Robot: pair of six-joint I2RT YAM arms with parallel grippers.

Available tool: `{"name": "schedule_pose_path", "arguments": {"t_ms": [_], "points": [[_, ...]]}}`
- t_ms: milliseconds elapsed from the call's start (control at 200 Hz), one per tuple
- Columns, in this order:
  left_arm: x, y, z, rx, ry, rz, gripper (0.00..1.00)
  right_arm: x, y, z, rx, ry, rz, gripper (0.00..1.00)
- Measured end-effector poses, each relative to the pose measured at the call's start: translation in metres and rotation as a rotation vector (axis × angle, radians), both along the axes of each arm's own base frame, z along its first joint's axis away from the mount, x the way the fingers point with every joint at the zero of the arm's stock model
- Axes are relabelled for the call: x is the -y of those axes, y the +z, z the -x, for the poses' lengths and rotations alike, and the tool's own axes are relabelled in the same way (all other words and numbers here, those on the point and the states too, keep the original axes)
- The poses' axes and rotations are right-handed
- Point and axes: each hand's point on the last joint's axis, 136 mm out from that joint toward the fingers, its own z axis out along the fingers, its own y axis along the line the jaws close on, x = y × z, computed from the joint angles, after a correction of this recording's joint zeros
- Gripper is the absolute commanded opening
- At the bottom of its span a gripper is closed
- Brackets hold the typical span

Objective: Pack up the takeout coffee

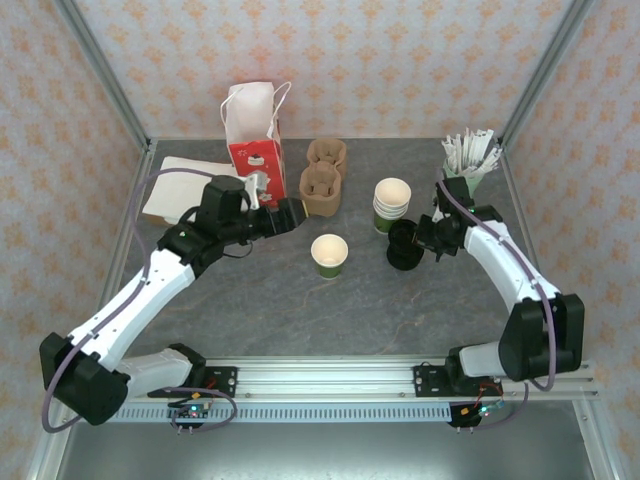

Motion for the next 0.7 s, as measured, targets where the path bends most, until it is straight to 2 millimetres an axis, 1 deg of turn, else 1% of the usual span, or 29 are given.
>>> {"name": "schedule_pose_path", "arguments": {"t_ms": [75,185,320,435,576,696], "points": [[0.018,0.001,0.001,-0.019,-0.051,0.019,0.96,-0.004,0.012,0.002,0.047,0.006,-0.031,0.15],[0.046,0.009,0.0,-0.039,-0.116,0.061,0.94,-0.014,0.028,0.005,0.117,0.022,-0.08,0.15],[0.078,0.018,-0.002,-0.053,-0.181,0.1,0.93,-0.035,0.049,0.01,0.207,0.073,-0.141,0.15],[0.102,0.021,-0.004,-0.067,-0.231,0.116,0.92,-0.054,0.07,0.012,0.285,0.126,-0.184,0.15],[0.123,0.019,-0.004,-0.089,-0.265,0.123,0.92,-0.068,0.087,0.013,0.351,0.162,-0.223,0.15],[0.133,0.013,-0.004,-0.108,-0.281,0.121,0.92,-0.078,0.097,0.013,0.388,0.185,-0.255,0.15]]}}
